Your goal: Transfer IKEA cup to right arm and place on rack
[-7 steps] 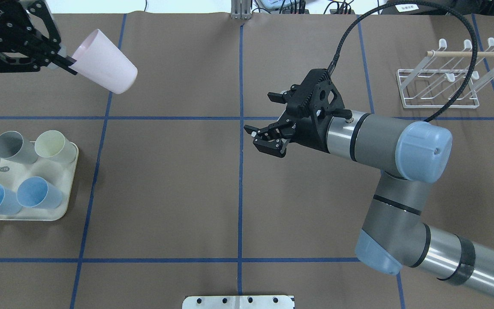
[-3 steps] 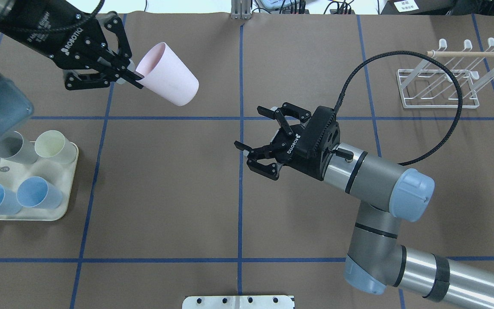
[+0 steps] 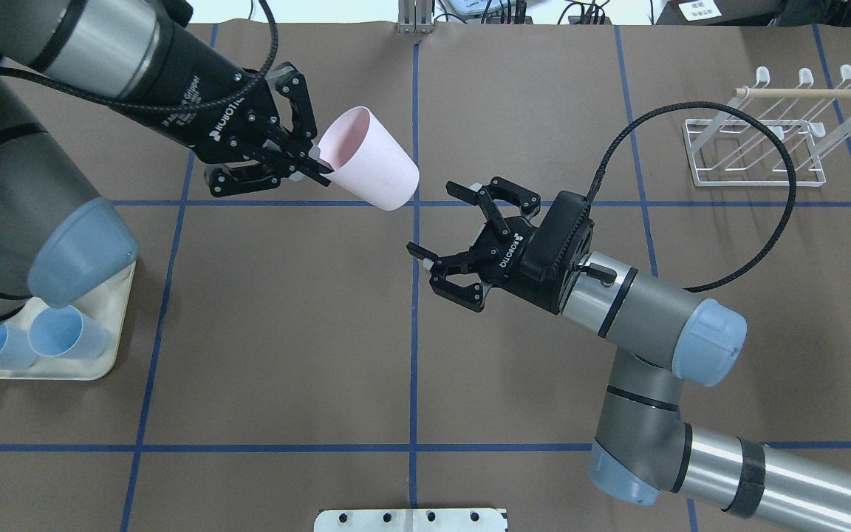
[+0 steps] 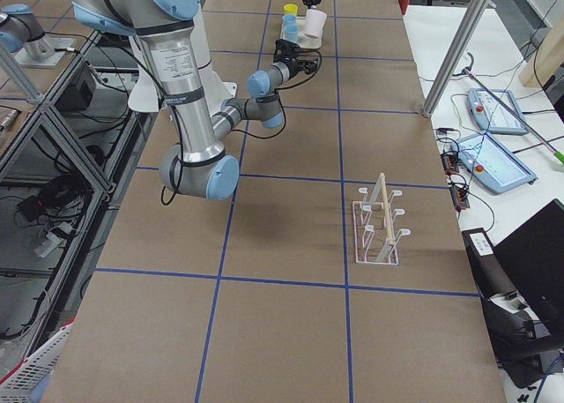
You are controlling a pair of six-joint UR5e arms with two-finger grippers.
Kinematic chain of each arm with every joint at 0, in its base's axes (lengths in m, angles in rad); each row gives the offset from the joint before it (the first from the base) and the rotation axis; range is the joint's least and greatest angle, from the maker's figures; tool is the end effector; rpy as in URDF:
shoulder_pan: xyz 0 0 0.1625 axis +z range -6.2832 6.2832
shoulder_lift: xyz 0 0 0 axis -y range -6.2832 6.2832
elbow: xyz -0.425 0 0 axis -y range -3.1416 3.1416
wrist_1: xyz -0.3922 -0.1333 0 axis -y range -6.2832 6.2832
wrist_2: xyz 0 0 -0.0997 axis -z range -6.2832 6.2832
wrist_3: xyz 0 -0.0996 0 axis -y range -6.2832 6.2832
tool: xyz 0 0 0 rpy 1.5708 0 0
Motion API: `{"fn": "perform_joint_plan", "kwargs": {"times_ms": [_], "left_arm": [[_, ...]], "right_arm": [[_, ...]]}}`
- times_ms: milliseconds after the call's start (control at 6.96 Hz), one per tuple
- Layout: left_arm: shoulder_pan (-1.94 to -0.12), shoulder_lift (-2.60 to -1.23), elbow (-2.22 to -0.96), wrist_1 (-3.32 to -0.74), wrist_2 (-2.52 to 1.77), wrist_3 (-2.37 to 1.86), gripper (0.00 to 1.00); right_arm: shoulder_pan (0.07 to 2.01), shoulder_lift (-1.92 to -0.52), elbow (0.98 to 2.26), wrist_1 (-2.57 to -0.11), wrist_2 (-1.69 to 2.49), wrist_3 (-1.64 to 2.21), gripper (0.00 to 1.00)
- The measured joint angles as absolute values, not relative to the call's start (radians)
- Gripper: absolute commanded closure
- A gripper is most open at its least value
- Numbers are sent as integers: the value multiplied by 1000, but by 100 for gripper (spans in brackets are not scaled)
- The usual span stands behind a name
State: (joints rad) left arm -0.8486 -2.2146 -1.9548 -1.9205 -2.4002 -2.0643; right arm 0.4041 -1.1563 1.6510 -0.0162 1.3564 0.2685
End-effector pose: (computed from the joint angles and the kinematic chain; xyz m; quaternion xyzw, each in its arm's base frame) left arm 0.3140 -0.4469 0.0817 -0.2034 0.6275 -0.2388 0.7126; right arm -0.4512 -0.3610 0.2320 0.6766 -0.5168 -0.1418 0.5049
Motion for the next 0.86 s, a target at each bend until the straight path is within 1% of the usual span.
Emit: {"fn": "perform_joint_plan", "kwargs": {"times_ms": [287, 574, 862], "left_arm": [[-785, -2229, -1952, -1922, -2323, -2076, 100], [-772, -2231, -1949, -1922, -2308, -2077, 100], [-770, -2232, -1945, -1921, -2306, -2076, 100]], "right_arm": [[404, -1153, 1653, -13, 1346, 266, 9], [404, -1152, 1656, -12, 1341, 253, 9], [404, -1151, 1659, -12, 1341, 216, 13]]}}
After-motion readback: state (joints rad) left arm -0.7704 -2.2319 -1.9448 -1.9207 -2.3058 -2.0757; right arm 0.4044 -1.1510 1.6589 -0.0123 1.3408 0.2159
